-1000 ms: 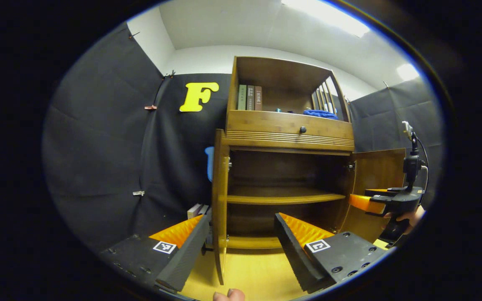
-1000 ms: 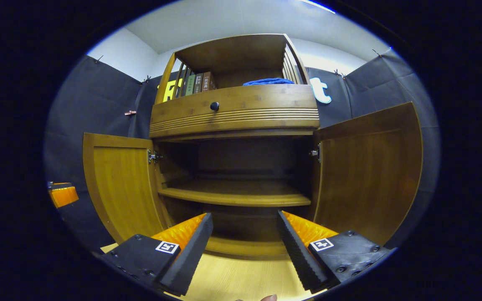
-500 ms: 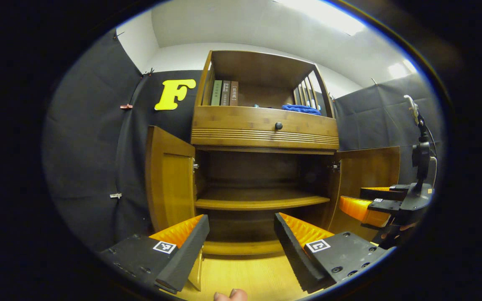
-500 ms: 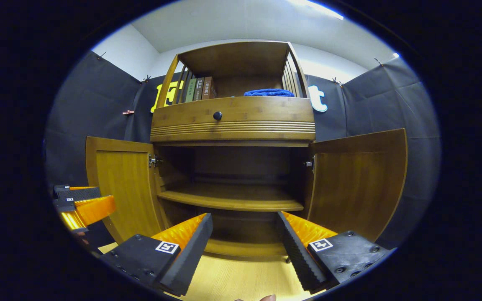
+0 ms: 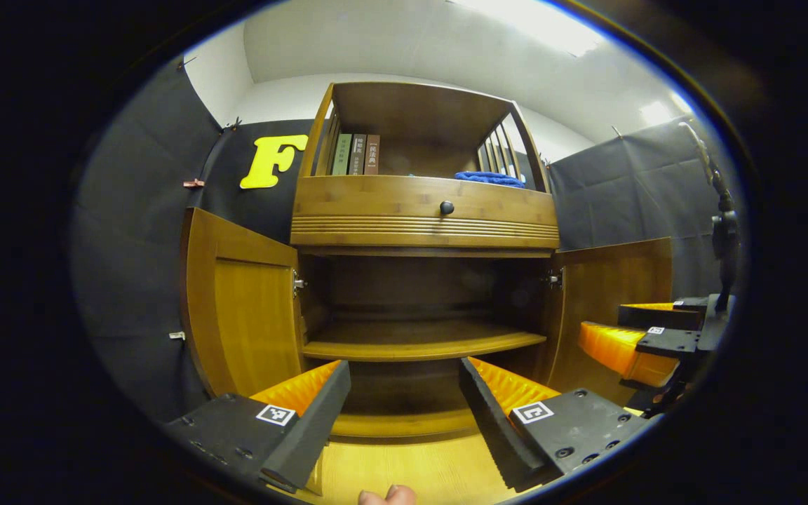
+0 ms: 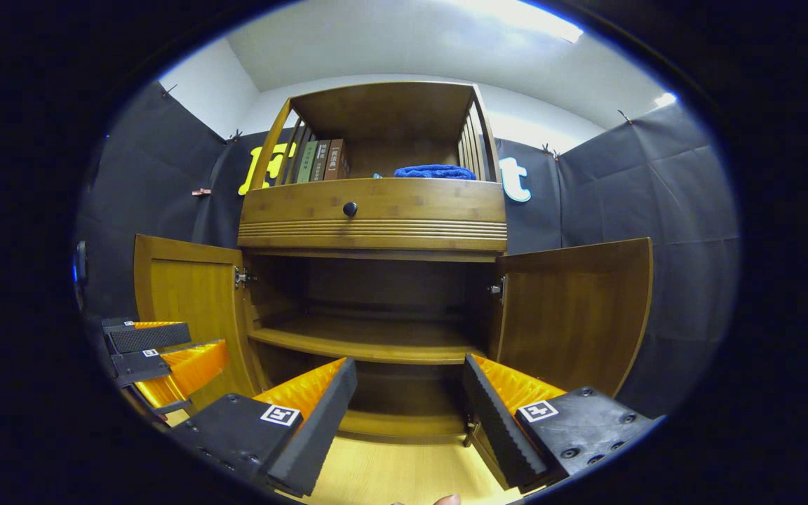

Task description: Open the right door of the double-door shoe cabinet with the right hand, and open the left door with the left hand.

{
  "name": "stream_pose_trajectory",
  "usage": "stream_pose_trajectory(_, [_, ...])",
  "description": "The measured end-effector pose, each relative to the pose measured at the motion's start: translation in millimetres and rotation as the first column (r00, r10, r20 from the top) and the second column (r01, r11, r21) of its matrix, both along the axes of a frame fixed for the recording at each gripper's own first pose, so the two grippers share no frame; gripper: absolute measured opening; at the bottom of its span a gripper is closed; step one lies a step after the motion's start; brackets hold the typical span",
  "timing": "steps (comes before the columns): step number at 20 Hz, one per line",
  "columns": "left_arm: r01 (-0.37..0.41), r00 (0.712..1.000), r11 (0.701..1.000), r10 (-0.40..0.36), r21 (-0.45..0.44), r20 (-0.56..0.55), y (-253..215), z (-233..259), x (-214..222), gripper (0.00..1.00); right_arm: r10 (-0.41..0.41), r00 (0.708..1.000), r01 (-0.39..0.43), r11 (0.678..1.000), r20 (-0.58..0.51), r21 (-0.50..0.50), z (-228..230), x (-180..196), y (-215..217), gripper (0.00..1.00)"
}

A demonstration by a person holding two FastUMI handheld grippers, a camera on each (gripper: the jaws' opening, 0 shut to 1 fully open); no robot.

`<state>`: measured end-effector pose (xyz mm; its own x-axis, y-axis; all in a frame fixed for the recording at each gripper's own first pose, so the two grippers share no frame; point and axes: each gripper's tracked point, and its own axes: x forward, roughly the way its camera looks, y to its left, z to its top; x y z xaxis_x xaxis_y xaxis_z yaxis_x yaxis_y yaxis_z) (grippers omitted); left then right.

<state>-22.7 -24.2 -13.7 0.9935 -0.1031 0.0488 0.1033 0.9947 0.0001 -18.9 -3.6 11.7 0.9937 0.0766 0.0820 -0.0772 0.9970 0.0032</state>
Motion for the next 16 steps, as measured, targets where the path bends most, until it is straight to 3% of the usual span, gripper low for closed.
stream_pose_trajectory(2, [-0.018, 1.000, 1.000, 0.017, -0.007, -0.018, -2.2, -6.6, 3.7, 0.96, 0.033, 0.999, -0.033, 0.999, 0.004, -0.025, -1.9, 1.4, 6.5, 0.92])
stream_pose_trajectory(3, [-0.027, 0.999, 1.000, 0.027, -0.005, -0.027, -2.5, -10.0, 4.6, 0.96, 0.038, 0.999, -0.037, 0.998, 0.011, -0.043, -0.9, 1.3, 5.9, 0.97])
stream_pose_trajectory(4, [-0.035, 0.999, 0.999, 0.035, 0.002, -0.029, -3.9, -12.0, 4.4, 0.97, 0.038, 0.999, -0.037, 0.998, 0.019, -0.054, 1.8, 0.9, 4.7, 0.94])
stream_pose_trajectory(7, [-0.051, 0.998, 0.998, 0.052, 0.027, -0.035, -10.4, -18.5, 2.5, 0.97, 0.036, 0.999, -0.035, 0.999, 0.026, -0.035, 5.6, 7.7, 4.3, 0.99])
stream_pose_trajectory(16, [-0.091, 0.995, 0.996, 0.092, 0.021, -0.039, -20.6, -17.8, -4.4, 0.96, 0.053, 0.999, -0.052, 0.999, 0.010, -0.006, 3.2, 14.4, -5.3, 0.97])
